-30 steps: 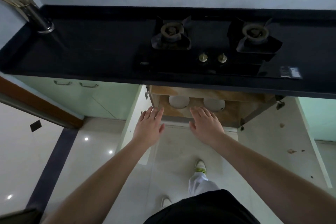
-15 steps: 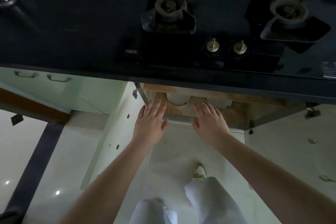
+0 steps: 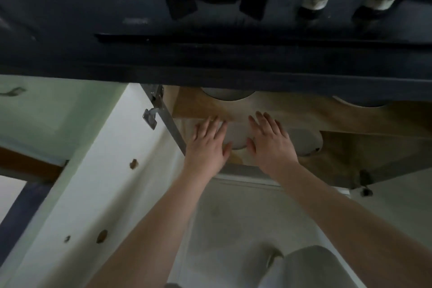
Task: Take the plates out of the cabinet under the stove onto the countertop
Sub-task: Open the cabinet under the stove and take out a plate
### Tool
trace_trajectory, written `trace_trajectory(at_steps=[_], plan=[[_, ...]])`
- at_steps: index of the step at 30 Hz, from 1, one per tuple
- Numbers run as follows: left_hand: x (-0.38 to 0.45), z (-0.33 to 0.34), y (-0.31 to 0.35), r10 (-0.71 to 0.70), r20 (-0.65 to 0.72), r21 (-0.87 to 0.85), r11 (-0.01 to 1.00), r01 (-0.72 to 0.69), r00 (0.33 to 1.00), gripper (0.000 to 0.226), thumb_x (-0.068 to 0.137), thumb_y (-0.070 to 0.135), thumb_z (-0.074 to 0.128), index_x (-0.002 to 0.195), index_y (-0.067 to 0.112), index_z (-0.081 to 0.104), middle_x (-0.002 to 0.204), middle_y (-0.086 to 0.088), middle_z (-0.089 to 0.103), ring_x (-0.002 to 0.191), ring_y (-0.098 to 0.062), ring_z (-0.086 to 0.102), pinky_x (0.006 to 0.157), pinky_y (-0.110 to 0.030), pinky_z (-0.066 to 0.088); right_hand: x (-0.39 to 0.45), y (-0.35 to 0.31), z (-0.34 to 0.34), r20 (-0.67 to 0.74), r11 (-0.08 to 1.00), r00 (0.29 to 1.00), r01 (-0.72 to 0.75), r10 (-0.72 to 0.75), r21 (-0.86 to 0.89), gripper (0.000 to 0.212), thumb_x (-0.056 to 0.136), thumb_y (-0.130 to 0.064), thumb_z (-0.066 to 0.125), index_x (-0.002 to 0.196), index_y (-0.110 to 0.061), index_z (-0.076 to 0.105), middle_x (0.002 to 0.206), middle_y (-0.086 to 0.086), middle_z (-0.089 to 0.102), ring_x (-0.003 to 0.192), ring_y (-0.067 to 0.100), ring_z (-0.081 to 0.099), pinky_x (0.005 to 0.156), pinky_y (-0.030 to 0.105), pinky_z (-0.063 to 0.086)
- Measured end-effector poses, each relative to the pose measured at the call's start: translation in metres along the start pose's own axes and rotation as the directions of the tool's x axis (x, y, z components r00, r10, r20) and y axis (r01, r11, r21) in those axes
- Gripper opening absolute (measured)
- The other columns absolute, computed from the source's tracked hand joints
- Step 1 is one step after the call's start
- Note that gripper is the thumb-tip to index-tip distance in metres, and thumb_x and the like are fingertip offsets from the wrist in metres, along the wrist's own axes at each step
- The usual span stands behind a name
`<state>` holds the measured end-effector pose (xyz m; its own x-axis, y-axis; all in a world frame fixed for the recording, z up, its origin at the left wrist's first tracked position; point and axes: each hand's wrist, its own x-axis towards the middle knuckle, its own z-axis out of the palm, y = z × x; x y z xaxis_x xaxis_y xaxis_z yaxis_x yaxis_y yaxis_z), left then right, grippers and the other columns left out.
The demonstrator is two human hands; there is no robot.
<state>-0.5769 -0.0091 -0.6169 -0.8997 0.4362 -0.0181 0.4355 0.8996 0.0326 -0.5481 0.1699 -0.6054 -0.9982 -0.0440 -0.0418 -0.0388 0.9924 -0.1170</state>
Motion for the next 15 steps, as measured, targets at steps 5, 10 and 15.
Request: trace_trajectory(at_steps=[5,10,15], plan=[[0.033,0.044,-0.007,-0.011,-0.080,0.002,1.000,0.011,0.997,0.067,0.099,0.055,0.017,0.156,0.020,0.019,0.165,-0.005,0.016,0.151,-0.024,0.004,0.121,-0.045,0.003,0.030,0.007,0.043,-0.083,1.000,0.997,0.007,-0.007,-0.003,0.058,0.099,-0.039,0.033,0.151,-0.015,0.028,0.160,0.009,0.023,0.147,0.026,0.018,0.119,0.042,0.010],[0.046,0.085,-0.015,-0.034,-0.237,-0.035,0.999,0.026,0.971,0.065,0.100,0.055,0.018,0.155,0.021,0.022,0.164,-0.004,0.017,0.151,-0.021,0.004,0.118,-0.040,-0.004,0.042,0.013,0.084,-0.326,0.999,0.944,0.047,-0.053,-0.025,0.051,0.096,-0.033,0.044,0.141,-0.010,0.046,0.145,0.015,0.047,0.138,0.031,0.038,0.117,0.047,0.025],[0.049,0.104,-0.018,0.001,-0.420,-0.040,0.999,-0.020,0.907,0.061,0.101,0.052,0.025,0.150,0.018,0.035,0.158,-0.008,0.035,0.147,-0.025,0.025,0.121,-0.045,0.013,0.047,0.014,0.106,-0.442,0.995,0.894,0.024,-0.067,-0.102,0.053,0.096,-0.037,0.042,0.142,-0.011,0.042,0.145,0.014,0.047,0.139,0.032,0.036,0.118,0.047,0.021]])
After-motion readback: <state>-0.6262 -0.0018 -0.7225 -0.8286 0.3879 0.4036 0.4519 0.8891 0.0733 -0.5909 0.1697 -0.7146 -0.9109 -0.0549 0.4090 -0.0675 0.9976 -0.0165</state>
